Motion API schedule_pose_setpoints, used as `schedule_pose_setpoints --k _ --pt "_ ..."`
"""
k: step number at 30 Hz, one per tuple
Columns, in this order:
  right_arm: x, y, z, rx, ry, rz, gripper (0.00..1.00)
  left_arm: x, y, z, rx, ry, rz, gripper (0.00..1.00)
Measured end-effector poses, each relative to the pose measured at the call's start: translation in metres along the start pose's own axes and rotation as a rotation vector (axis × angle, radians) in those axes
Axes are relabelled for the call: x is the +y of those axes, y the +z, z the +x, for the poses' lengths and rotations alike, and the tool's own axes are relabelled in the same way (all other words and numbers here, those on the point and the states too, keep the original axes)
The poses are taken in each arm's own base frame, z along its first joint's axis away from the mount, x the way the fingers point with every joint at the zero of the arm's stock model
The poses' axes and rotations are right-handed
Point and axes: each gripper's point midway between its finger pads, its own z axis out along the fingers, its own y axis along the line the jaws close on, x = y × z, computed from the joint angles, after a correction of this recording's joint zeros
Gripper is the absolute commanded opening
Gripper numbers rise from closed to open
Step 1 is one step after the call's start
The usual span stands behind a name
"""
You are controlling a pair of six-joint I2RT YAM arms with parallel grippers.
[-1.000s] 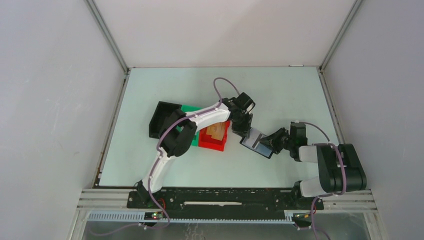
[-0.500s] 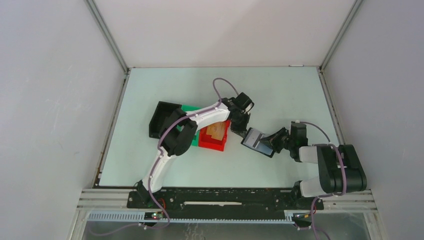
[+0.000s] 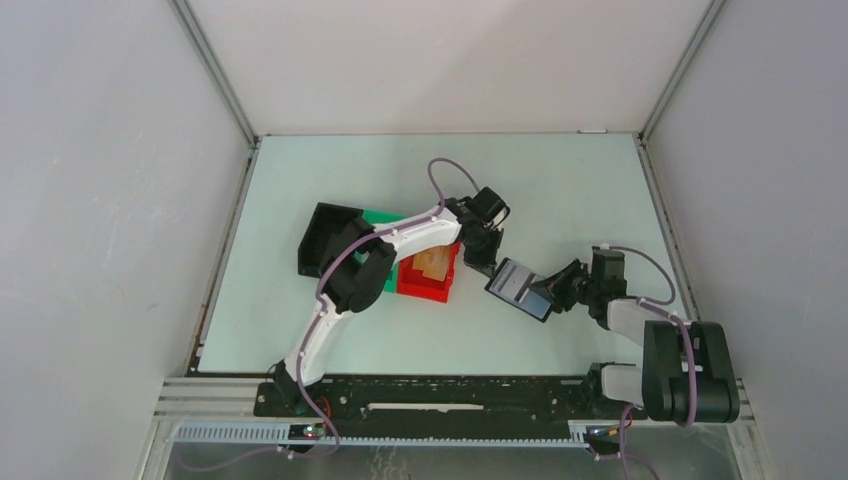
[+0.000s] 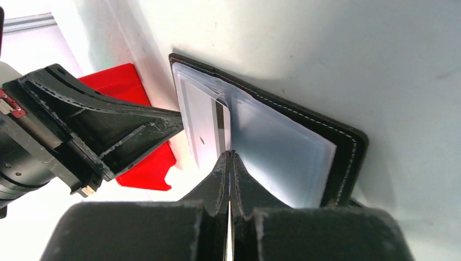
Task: Take the credit cards out of the card holder
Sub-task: Remove the credit card from the card holder.
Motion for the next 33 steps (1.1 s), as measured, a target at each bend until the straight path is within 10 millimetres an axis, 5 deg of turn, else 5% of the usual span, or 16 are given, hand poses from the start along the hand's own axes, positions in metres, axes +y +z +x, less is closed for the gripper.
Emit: schedule_pose_setpoints --k 21,24,28,33 --pt "-0.015 -0.036 0.0 -0.082 -0.003 0.028 0.0 -0.003 0.002 0.0 -0.006 -0.022 0.056 0.0" --pt "-0.015 -0.041 0.0 -0.097 -0.003 0.041 0.0 0.001 0.0 -0.002 -0.019 -0.02 0.037 0.11" --pt "-0.015 -0.048 -0.001 -0.103 0.015 0.083 0.0 0.012 -0.008 -0.005 -0.049 -0.004 -0.04 0.38" --pt "-0.007 -0.054 -0.007 -0.11 0.032 0.11 0.0 0.009 -0.041 -0.018 -0.116 0.047 -0.064 0.53"
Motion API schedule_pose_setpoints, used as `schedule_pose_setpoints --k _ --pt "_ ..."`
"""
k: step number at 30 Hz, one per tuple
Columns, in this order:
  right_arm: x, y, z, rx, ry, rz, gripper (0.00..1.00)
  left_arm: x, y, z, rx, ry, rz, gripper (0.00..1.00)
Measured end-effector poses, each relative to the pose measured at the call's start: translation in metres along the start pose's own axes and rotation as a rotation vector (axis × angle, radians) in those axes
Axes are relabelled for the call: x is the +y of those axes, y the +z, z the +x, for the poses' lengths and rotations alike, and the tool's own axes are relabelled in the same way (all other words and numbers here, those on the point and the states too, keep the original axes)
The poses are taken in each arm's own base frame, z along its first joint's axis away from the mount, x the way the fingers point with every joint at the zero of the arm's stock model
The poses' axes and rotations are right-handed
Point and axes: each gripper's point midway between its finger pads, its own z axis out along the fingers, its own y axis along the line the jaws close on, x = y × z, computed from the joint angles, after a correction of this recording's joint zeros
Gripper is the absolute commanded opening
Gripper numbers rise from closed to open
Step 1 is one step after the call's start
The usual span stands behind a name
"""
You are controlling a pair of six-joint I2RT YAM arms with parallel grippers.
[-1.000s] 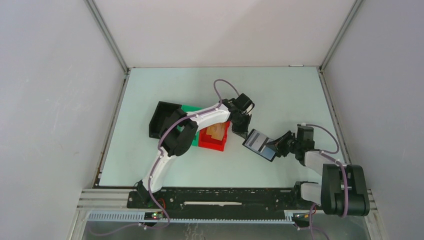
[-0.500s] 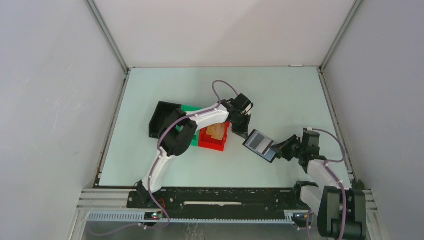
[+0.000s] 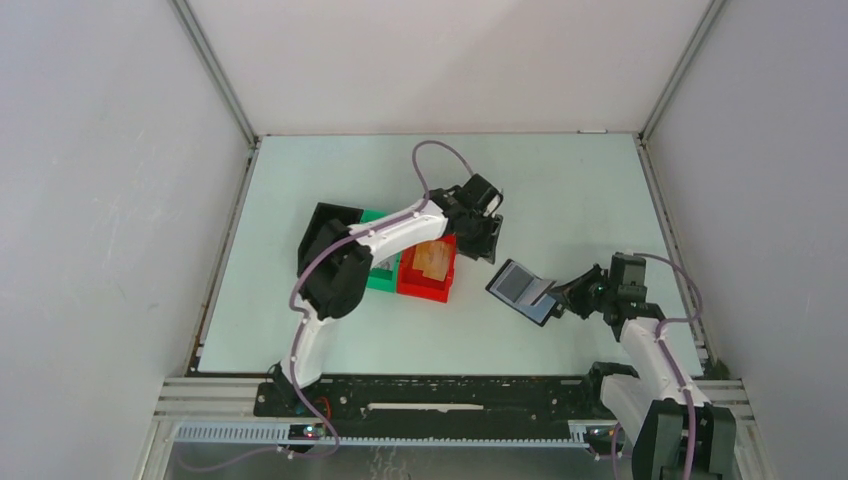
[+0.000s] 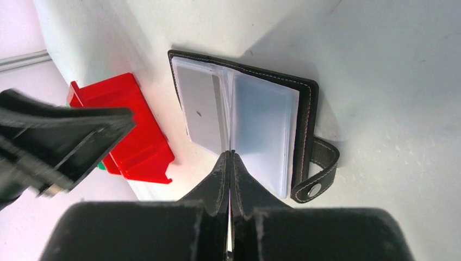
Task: Take the credit cards out of the card holder
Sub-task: Remove the credit card from the card holder.
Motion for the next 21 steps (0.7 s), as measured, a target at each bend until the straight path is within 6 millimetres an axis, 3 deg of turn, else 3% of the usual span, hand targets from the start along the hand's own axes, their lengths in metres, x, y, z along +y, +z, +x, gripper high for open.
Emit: schedule_pose_setpoints --k 4,7,14,21 --pt "0.004 -0.003 -0.001 0.003 0.019 0.032 0.0 -0.024 -0.034 -0.014 -0.054 0.063 0.107 0.65" --pt "0.008 -0.002 0.001 0.021 0.021 0.061 0.0 -0.043 -0.047 -0.006 -0.055 0.117 0.211 0.71" --pt "0.012 0.008 0.013 0.069 0.028 0.121 0.0 -0.078 -0.045 0.042 0.038 0.261 0.346 0.74" --pt "0.016 0.01 0.015 0.078 0.038 0.126 0.0 -0.103 -0.041 0.062 0.032 0.386 0.344 0.73"
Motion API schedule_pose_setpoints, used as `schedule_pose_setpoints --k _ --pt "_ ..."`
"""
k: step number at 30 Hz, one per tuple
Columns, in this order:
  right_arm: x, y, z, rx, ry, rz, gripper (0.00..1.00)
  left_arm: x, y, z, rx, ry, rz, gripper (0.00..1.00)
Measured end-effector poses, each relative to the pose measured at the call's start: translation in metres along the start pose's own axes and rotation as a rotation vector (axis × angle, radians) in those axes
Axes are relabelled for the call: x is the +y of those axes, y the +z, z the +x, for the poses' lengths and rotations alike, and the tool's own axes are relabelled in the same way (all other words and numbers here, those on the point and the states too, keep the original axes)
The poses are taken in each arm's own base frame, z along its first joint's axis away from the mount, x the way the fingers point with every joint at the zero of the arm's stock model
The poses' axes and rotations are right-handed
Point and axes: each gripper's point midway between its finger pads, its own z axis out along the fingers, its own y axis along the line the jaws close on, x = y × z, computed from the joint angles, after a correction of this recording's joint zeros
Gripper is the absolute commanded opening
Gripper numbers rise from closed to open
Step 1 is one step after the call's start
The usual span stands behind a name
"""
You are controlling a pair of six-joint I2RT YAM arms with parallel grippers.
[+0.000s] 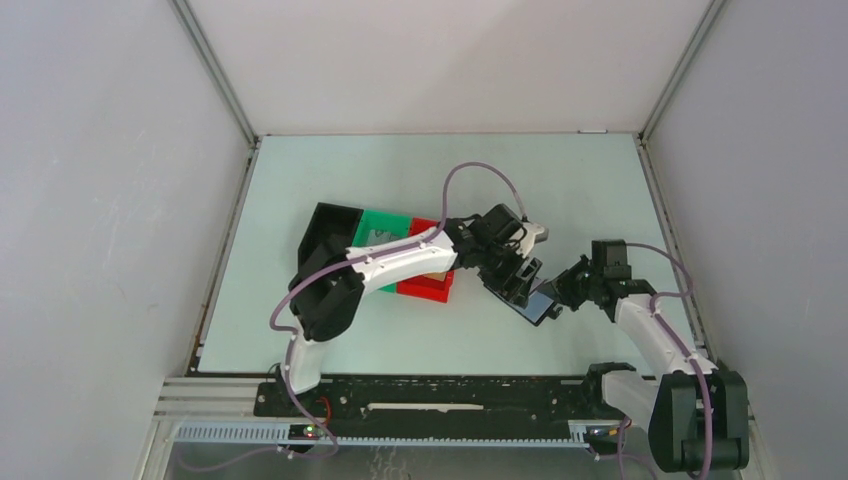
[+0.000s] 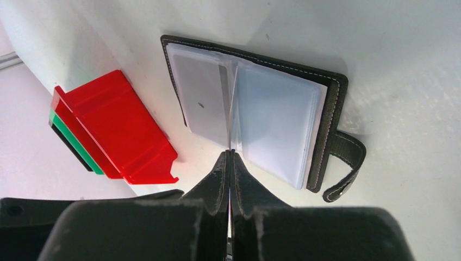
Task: Take the credit cards out of the card holder
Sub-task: Remove the credit card from the card holder.
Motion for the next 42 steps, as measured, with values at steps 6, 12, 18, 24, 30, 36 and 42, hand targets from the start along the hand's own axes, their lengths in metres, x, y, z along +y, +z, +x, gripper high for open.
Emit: schedule_pose_setpoints --k 6,12,18,24,30,36,42 --pt "0.004 -0.002 -0.003 -0.014 -0.008 -0.009 0.0 -0.002 0.005 -0.003 -0.025 0.034 -0.04 0.68" --pt "0.002 -0.002 -0.004 -0.025 -0.037 -0.008 0.0 0.014 -0.001 -0.013 -0.055 -0.052 -0.025 0.69" --pt "-0.005 0.004 -0.001 -0.013 -0.044 -0.011 0.07 0.04 -0.004 -0.024 -0.086 -0.157 -0.032 0.67" --pt "-0.004 0.012 -0.001 0.005 -0.043 -0.011 0.12 0.069 0.008 -0.019 -0.068 -0.25 -0.04 0.67" --pt "0.0 0.017 -0.002 0.008 -0.052 -0.028 0.15 0.071 0.009 -0.019 -0.066 -0.264 -0.036 0.67" --pt "0.007 0.017 -0.003 0.002 -0.066 -0.056 0.15 0.074 0.017 -0.017 -0.048 -0.271 -0.038 0.65" --pt "0.007 0.024 -0.002 0.015 -0.07 -0.055 0.15 0.084 0.032 -0.008 -0.011 -0.293 -0.043 0.65"
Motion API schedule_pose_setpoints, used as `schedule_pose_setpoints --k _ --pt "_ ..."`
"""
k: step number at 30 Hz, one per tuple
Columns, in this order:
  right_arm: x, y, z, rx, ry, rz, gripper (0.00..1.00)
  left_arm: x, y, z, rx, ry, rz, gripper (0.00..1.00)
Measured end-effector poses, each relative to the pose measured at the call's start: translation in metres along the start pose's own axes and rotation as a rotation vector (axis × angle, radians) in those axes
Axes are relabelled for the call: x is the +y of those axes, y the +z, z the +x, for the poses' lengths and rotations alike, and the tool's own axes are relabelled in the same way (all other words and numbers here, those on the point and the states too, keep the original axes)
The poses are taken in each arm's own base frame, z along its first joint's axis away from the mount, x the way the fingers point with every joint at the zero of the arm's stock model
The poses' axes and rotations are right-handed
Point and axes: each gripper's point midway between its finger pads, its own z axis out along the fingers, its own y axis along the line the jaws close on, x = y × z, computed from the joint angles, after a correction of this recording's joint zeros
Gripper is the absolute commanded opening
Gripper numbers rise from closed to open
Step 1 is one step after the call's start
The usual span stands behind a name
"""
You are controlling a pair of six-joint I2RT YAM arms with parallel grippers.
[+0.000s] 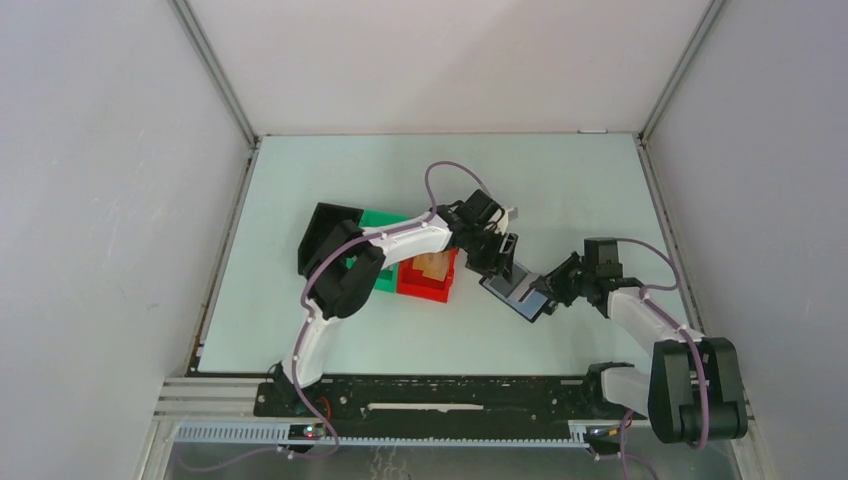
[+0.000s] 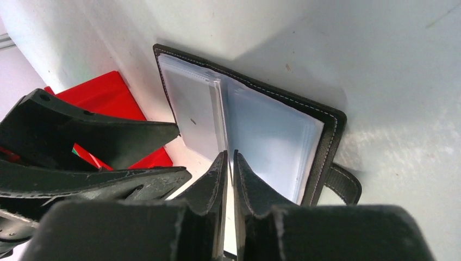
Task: Take the credit cards out of the card holder
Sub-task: Remove the credit card from the card holder.
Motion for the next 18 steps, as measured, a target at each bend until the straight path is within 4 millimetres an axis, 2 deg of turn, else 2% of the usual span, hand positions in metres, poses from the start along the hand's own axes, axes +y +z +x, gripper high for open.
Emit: schedule_pose_setpoints --k 2,5,9,11,14,18 --pt "0.0 0.003 0.0 0.005 -0.001 0.001 0.12 0.0 -0.001 -0.001 0.0 -0.007 0.004 0.65" --pt "-0.001 0.006 0.002 0.014 -0.004 0.003 0.0 0.0 -0.001 -0.002 -0.001 -0.01 0.007 0.65" --pt "-0.001 0.003 0.002 0.012 -0.013 0.001 0.0 0.0 -0.003 -0.003 -0.004 -0.011 0.007 0.65" --pt "-0.001 -0.004 0.0 0.0 -0.027 -0.005 0.0 -0.001 -0.007 -0.004 -0.01 -0.011 0.006 0.66" --pt "0.007 -0.021 -0.005 -0.036 -0.073 -0.054 0.0 -0.009 -0.027 -0.009 -0.035 -0.006 0.025 0.68" --pt "0.026 -0.047 -0.01 -0.073 -0.165 -0.184 0.0 -0.031 -0.069 -0.021 -0.091 0.013 0.105 0.69"
